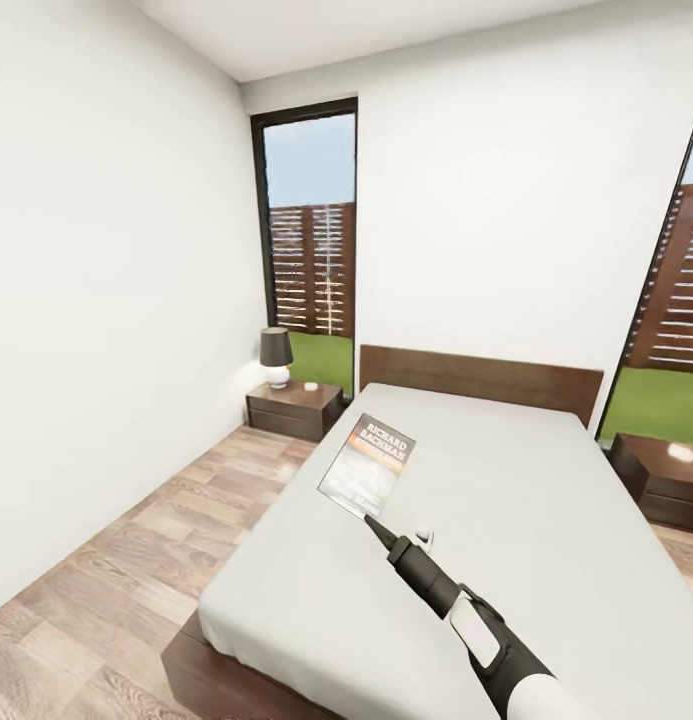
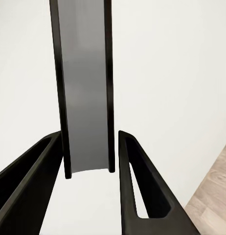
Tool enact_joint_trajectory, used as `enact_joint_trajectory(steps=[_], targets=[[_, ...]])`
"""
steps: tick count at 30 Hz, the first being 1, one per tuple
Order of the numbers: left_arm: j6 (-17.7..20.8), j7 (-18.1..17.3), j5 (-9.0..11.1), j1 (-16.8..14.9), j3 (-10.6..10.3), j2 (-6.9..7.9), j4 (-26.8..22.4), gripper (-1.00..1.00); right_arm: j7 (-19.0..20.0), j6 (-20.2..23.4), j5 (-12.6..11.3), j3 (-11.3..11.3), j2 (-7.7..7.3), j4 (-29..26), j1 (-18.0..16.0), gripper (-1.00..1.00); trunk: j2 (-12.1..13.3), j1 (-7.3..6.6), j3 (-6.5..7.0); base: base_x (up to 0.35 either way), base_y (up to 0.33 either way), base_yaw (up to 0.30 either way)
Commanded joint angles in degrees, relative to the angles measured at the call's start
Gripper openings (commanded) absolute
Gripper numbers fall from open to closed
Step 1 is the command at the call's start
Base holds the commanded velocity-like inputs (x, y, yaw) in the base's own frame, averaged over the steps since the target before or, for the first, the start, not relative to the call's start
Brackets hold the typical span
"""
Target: In the bedroom, move the book from the bed onto either nightstand, and place the two sandals side by side next to the bed.
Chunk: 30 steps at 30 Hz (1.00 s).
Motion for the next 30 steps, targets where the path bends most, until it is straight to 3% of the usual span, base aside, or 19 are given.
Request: enact_joint_trajectory(steps=[1, 13, 30], targets=[[-0.1, 0.1, 0.6, 0.1, -0.5, 0.01, -0.1, 1.0, 0.1, 0.6, -0.5, 0.1, 0.02, 0.0, 0.0, -1.0, 0.0, 0.02, 0.0, 0.0, 0.0, 0.16], [-0.1, 0.2, 0.7, 0.1, -0.4, 0.01, -0.1, 1.0, -2.2, 0.6, -0.6, 2.1, 0.32, -0.1, 0.0, -1.0, 0.0, 0.02, 0.0, 0.0, 0.0, 0.16], [-0.1, 0.2, 0.7, 0.1, -0.4, 0.01, -0.1, 1.0, -3.2, 0.6, -0.6, 2.5, 0.65, -0.1, -0.1, -1.0, 0.0, 0.02, 0.0, 0.0, 0.0, 0.147]])
